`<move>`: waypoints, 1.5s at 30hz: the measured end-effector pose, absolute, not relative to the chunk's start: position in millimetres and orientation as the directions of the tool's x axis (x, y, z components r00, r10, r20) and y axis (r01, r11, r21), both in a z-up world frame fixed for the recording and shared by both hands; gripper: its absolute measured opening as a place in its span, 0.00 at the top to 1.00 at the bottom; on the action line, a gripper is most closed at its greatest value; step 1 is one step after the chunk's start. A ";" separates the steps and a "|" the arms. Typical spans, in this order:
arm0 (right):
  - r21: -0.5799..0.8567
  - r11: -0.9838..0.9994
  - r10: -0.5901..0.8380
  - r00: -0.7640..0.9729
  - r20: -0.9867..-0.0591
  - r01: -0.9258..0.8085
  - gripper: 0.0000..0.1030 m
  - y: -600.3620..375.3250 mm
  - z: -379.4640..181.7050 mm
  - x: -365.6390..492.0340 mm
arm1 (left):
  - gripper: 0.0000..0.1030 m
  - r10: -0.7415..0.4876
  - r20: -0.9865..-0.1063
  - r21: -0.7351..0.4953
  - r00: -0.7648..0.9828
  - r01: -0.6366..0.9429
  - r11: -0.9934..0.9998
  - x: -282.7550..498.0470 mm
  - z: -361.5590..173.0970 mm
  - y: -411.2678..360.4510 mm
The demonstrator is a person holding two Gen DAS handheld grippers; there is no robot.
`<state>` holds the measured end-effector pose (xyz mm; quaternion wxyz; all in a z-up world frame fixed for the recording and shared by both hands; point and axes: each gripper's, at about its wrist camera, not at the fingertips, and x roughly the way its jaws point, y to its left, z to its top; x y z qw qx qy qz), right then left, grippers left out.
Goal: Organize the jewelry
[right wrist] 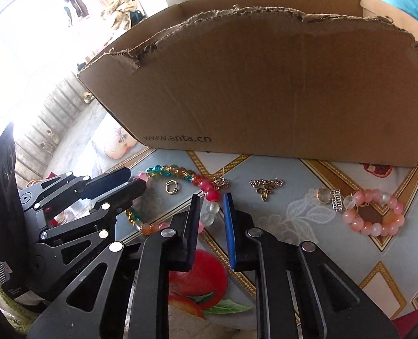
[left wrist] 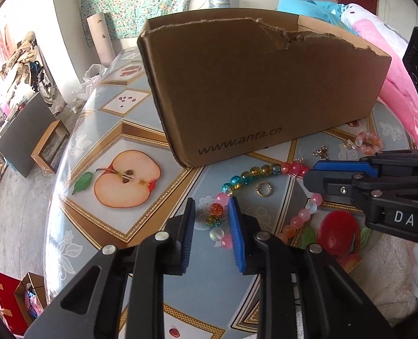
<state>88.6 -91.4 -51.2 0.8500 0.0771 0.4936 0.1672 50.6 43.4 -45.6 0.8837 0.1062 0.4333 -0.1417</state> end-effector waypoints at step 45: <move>0.354 0.911 0.411 0.518 -0.750 -0.209 0.93 -124.5 -24.8 61.5 | 0.91 -0.356 -0.721 -0.102 0.594 0.417 0.903 19.7 3.7 28.6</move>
